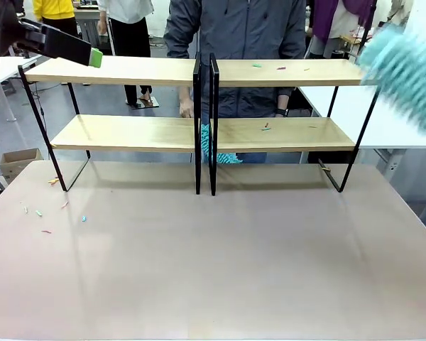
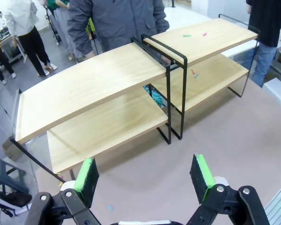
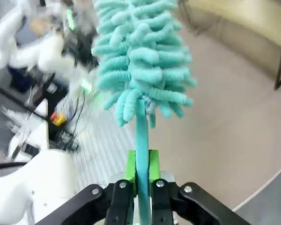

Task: Clean the shelves.
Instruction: Clean a randomly selected level of the Shelf with the Duster, then clean another randomly selected level of the Shelf with the Duster.

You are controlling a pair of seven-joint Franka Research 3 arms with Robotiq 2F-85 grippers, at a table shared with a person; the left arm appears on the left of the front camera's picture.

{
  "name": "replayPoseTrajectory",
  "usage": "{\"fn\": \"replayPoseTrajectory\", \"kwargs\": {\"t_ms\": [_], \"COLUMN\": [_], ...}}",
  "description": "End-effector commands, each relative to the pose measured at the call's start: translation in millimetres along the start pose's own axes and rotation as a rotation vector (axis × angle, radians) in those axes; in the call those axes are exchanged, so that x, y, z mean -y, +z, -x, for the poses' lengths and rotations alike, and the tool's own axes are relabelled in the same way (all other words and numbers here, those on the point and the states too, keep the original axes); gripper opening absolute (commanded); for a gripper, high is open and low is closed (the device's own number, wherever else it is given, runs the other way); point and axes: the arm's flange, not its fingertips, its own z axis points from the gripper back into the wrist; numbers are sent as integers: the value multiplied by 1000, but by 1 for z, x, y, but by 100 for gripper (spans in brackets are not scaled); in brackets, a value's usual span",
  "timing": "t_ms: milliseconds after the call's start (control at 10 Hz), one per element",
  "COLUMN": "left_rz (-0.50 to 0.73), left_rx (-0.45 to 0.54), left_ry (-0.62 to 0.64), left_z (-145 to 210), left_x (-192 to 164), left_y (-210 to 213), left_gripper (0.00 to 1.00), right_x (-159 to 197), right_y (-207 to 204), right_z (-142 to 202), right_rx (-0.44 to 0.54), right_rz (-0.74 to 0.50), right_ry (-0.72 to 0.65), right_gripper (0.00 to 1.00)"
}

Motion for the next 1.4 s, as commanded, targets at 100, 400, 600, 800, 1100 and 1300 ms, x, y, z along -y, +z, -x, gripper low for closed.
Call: {"fn": "replayPoseTrajectory", "kwargs": {"t_ms": [100, 400, 600, 800, 1100, 1300], "left_rz": [-2, -2, -2, -2, -2, -2], "left_rx": [4, 4, 4, 4, 4, 4], "left_ry": [0, 0, 0, 0, 0, 0], "left_z": [3, 3, 3, 3, 3, 3], "left_x": [0, 0, 0, 0, 0, 0], "left_y": [-1, -1, -1, -1, -1, -1], "left_gripper": [100, 100, 100, 100, 100, 100], "right_x": [-19, -28, -28, -28, -28, -28], "right_y": [71, 90, 90, 90, 90, 90], "right_z": [15, 22, 22, 22, 22, 22], "right_rx": [594, 481, 481, 481, 481, 481], "right_rz": [254, 199, 199, 199, 199, 199], "right_ry": [157, 9, 9, 9, 9, 9], "right_gripper": [12, 12, 12, 12, 12, 12]}}
